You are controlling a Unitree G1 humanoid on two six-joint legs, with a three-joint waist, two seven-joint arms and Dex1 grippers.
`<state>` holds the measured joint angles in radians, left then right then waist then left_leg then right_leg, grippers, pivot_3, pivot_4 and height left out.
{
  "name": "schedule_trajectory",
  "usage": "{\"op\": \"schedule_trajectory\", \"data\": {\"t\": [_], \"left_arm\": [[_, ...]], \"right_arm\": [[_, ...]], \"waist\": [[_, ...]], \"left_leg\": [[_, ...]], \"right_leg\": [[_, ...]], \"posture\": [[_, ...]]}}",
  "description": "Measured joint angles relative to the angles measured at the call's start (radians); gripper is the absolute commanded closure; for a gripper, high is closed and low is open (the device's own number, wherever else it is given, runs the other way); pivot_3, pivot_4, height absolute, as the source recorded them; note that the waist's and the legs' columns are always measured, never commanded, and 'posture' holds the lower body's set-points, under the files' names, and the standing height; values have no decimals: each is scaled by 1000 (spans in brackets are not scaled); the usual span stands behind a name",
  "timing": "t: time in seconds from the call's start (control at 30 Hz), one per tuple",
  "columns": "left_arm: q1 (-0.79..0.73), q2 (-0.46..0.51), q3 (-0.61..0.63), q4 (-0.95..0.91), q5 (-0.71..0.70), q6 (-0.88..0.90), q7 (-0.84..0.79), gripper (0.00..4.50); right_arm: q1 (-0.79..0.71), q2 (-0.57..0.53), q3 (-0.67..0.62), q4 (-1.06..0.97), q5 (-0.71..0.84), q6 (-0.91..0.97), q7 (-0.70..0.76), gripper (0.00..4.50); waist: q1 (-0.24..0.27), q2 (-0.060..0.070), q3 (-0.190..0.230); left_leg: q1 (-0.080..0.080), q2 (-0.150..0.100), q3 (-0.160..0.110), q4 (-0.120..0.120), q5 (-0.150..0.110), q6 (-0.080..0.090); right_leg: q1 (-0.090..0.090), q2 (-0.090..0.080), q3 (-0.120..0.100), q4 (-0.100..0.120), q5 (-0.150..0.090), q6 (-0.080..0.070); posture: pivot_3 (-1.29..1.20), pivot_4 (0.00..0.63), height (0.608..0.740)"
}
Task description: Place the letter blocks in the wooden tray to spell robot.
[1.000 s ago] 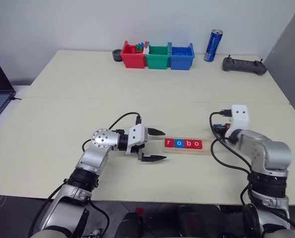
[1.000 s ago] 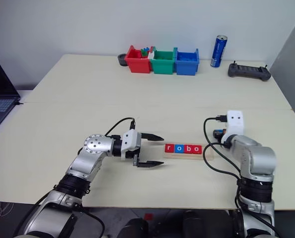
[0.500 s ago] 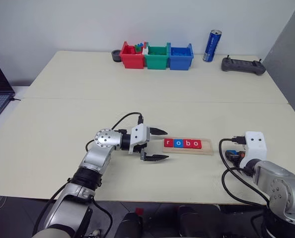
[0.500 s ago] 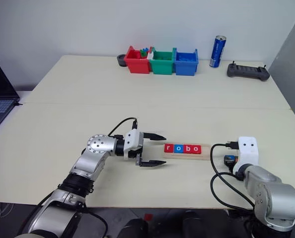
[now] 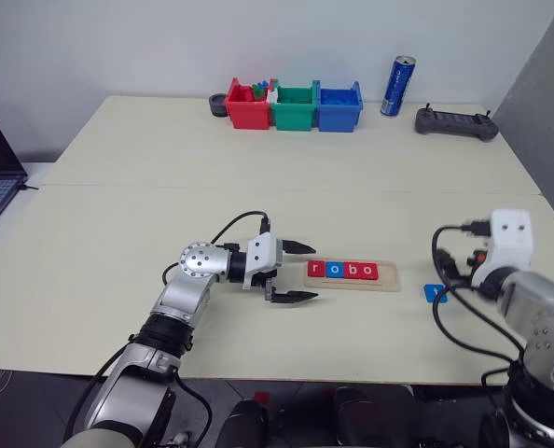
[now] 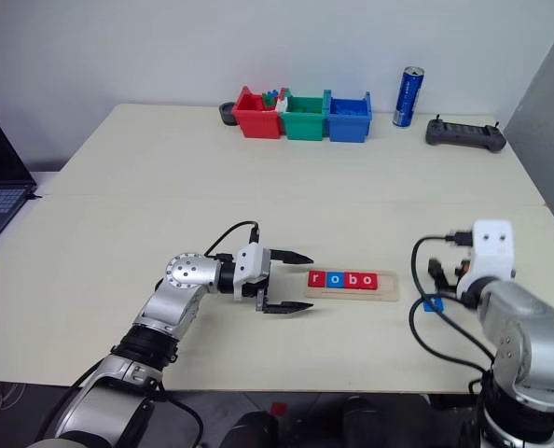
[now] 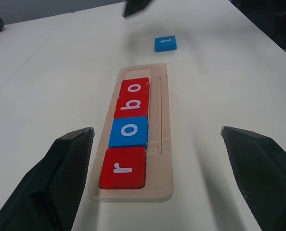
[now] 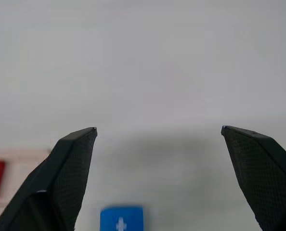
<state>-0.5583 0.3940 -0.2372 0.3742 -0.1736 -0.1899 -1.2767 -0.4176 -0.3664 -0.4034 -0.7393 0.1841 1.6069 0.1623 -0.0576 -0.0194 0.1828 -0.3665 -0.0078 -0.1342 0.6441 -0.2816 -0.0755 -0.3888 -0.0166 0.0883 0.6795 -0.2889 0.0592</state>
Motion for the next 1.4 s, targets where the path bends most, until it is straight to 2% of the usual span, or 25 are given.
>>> {"op": "schedule_trajectory", "data": {"t": [0.1,0.17,0.3,0.37,0.47,0.6,0.67,0.77,0.97,1.27,1.37,1.4], "left_arm": [[0,-7,-1,14,2,-13,1,0],[-2,-12,-4,16,4,-16,1,0],[-3,-11,-5,24,6,-21,-1,0],[-7,-7,-4,36,7,-30,-1,0],[-24,-9,-5,51,9,-36,0,0],[-22,-13,-5,51,13,-37,0,0],[-18,-19,-12,49,15,-37,-1,0],[-7,-22,-13,46,16,-37,-1,0],[-5,-14,-13,36,16,-37,-5,0],[-3,-2,-13,19,16,-31,-12,0],[-2,-1,-13,16,16,-27,-12,0],[-2,-1,-13,14,16,-26,-12,0]], "right_arm": [[-44,-40,17,20,21,-3,29,30],[-7,-108,49,39,48,-78,95,30],[284,-383,138,158,104,-549,480,30],[366,-466,141,238,121,-797,689,30],[423,-568,124,411,132,-1135,946,30],[402,-640,144,643,105,-1414,1124,30],[363,-648,194,728,75,-1550,1178,30],[312,-643,263,820,49,-1652,1216,30],[210,-625,344,950,18,-1713,1223,30],[189,-591,399,1055,-7,-1744,1226,30],[150,-576,415,1094,-11,-1749,1216,584],[139,-571,419,1108,-16,-1749,1212,895]], "waist": [[1,0,0],[2,0,0],[19,0,0],[17,-1,1],[10,-2,1],[1,-2,2],[-2,-2,2],[-2,-2,2],[4,-2,2],[5,-2,2],[3,-2,2],[3,-2,2]], "left_leg": [[-1,-1,0,0,0,0],[-1,-1,0,0,0,0],[-4,-2,1,1,-2,3],[-4,-2,2,2,-2,4],[0,-1,3,2,-2,4],[2,-1,3,2,-2,4],[3,-1,3,2,-2,4],[2,-1,3,2,-2,4],[2,-1,2,2,-2,4],[2,-1,3,2,-2,4],[2,-1,3,2,-2,4],[2,-1,3,3,-2,4]], "right_leg": [[0,-1,0,-1,0,0],[0,-1,0,-2,0,0],[0,-3,-2,-7,0,1],[1,-3,-1,-7,0,1],[3,-2,0,-6,0,1],[4,-2,1,-5,0,1],[4,-1,1,-4,0,1],[4,-1,1,-3,0,1],[4,-2,1,-3,0,1],[4,-2,2,-3,0,1],[4,-2,2,-2,0,1],[4,-2,2,-2,0,1]], "posture": [[0,150,740],[0,150,740],[0,150,740],[0,150,740],[0,150,740],[0,150,740],[0,150,740],[0,150,740],[0,150,740],[0,150,740],[0,150,740],[0,150,740]]}}
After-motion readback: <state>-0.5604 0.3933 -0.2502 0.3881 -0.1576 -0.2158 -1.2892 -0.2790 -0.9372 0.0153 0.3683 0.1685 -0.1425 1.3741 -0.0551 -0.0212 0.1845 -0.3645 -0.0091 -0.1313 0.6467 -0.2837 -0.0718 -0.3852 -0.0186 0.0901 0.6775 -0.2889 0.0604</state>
